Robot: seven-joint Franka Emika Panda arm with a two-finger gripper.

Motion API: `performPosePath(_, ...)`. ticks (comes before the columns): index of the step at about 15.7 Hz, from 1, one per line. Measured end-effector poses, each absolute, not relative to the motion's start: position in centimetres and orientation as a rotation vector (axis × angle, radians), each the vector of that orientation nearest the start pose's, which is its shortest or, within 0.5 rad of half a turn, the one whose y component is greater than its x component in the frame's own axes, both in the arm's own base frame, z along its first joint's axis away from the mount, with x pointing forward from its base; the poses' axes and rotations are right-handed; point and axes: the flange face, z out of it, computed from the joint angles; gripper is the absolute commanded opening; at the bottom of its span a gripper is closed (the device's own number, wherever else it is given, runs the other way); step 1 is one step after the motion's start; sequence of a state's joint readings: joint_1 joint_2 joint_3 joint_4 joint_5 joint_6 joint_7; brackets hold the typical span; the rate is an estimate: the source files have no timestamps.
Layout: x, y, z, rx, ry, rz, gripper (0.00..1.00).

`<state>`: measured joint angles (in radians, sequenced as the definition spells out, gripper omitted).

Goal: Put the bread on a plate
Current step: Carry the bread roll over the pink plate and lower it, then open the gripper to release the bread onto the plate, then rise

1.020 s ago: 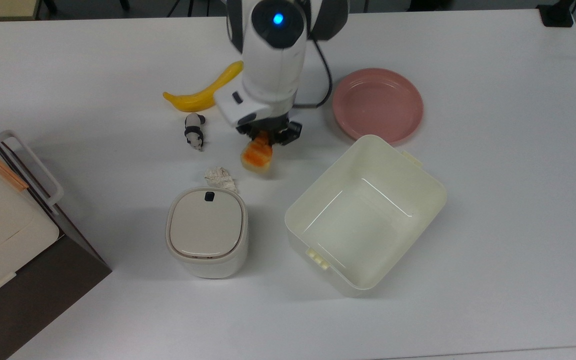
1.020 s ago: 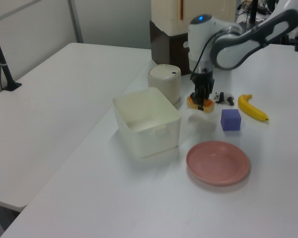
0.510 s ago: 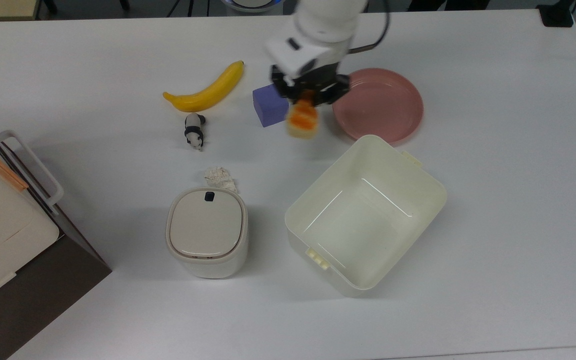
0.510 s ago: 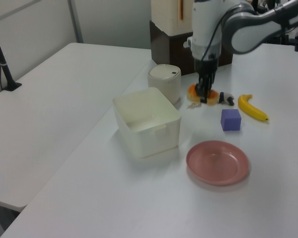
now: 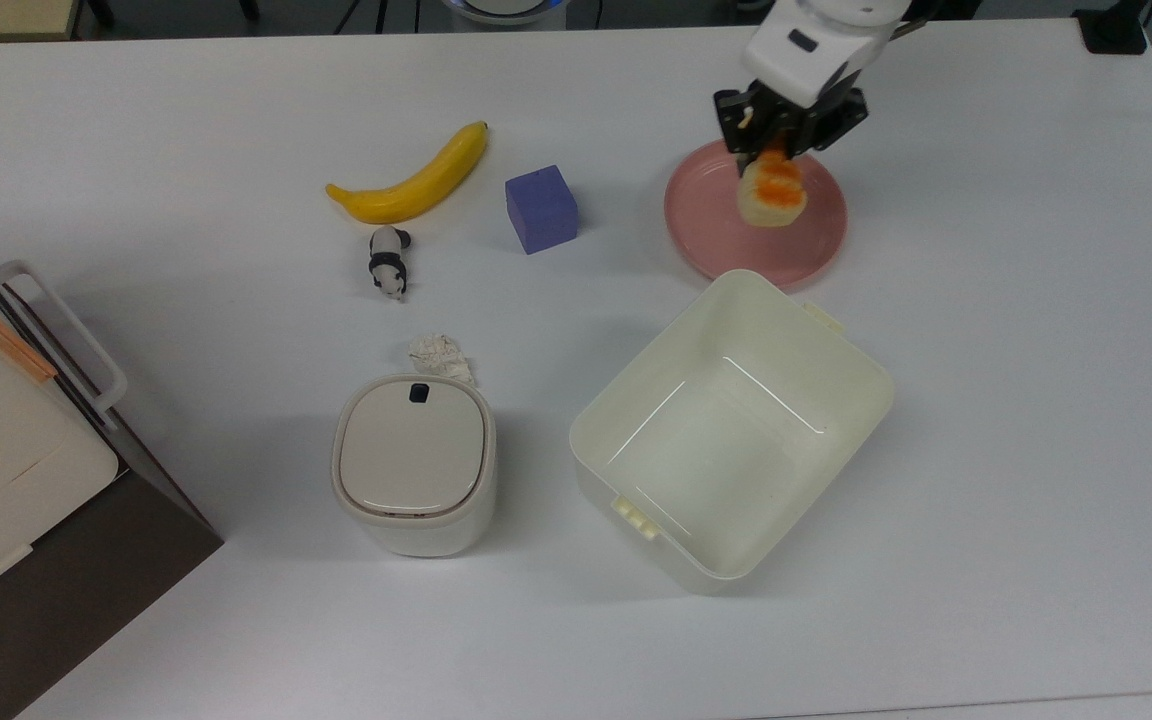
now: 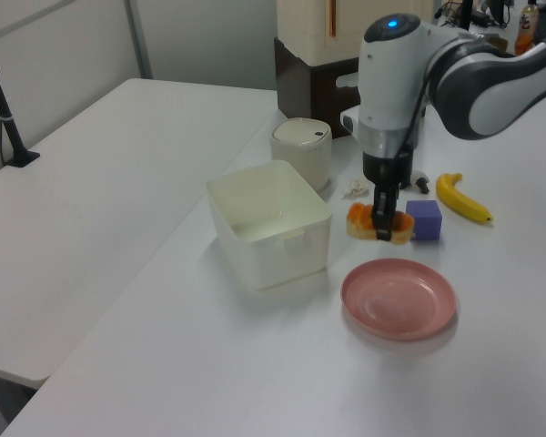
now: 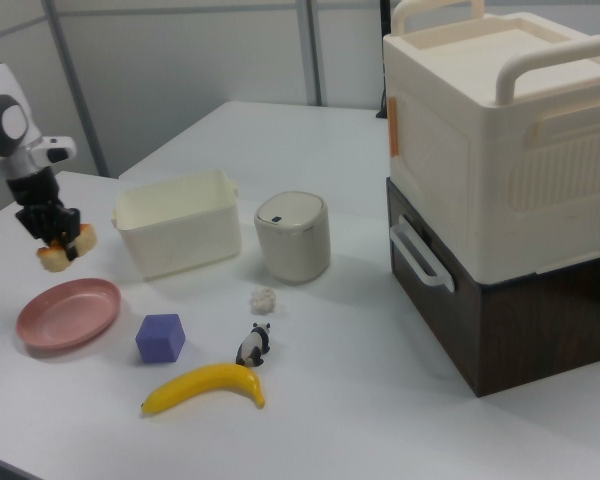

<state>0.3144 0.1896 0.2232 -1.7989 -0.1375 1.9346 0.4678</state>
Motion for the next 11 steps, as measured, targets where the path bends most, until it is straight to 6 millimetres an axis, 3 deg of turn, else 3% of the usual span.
performPosePath(6,50.4,33.9,41.4,-3.214,-0.315,0.086,0.43)
performPosePath(11,50.0,34.8,39.2,-3.216,-0.346,0.147,0.58)
